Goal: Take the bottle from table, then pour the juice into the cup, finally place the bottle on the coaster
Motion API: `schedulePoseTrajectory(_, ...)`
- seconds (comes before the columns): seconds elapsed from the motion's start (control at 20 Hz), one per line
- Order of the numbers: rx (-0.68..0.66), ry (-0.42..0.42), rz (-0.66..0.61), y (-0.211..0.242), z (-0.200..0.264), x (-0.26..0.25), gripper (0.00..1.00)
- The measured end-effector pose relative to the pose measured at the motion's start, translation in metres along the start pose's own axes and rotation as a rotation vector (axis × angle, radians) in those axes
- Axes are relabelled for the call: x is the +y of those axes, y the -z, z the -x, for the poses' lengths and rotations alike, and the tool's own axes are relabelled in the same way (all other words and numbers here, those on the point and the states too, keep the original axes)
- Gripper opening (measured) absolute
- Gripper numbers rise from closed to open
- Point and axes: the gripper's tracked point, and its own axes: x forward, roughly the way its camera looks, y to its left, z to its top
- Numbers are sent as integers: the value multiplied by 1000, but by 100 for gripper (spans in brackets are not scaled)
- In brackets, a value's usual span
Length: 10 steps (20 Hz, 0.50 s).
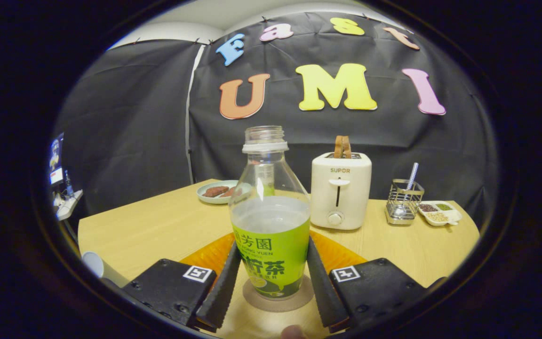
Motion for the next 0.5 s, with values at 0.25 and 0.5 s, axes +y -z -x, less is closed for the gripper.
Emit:
schedulePoseTrajectory(0.25, 11, 0, -11, 5, 5, -1, 88)
schedulePoseTrajectory(0.5, 6, 18, -46, 2, 25, 1, 100)
